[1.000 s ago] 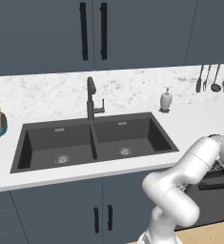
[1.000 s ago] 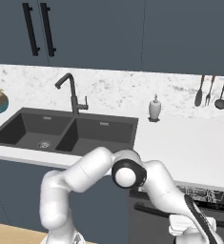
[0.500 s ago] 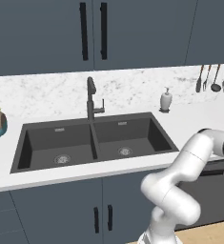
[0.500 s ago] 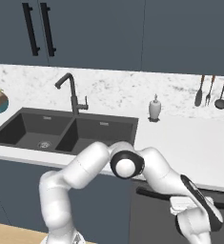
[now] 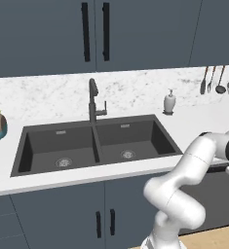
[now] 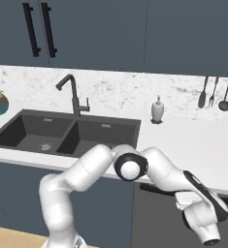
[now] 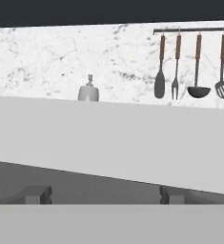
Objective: Pick up the cup and bowl from the counter, place them in the dishwasher, and close the dishwasher door.
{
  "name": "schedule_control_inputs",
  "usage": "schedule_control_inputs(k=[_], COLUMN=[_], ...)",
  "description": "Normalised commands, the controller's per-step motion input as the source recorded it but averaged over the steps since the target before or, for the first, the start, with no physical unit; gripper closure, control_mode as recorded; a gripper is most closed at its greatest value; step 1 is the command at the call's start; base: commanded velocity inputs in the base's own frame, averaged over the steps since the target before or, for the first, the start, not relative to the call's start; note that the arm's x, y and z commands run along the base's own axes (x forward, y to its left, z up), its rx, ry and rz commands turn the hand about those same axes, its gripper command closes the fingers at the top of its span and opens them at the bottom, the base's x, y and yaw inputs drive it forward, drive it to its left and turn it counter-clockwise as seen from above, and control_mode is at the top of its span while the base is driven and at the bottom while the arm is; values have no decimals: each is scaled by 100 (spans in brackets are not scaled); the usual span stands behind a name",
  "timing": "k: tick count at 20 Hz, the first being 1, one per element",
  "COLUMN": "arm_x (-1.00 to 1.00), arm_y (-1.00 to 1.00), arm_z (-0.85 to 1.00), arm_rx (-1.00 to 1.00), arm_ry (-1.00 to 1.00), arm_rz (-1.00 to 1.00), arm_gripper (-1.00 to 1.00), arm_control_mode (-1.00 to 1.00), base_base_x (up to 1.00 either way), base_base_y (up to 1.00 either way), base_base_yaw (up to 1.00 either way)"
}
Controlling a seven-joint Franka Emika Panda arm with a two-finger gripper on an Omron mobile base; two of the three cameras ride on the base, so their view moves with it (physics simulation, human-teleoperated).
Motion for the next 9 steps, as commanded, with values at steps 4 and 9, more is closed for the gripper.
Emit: schedule_control_inputs(k=[4,9], arm_x=[94,100], arm_y=[2,6], arm_z=[0,0], arm_rx=[0,1], arm_ry=[0,-1], arm_rz=[1,-4], arm_gripper=[-100,-100], arm_control_mode=[-100,-100], base_base_x=[0,0], base_base_y=[0,0], base_base_yaw=[0,0])
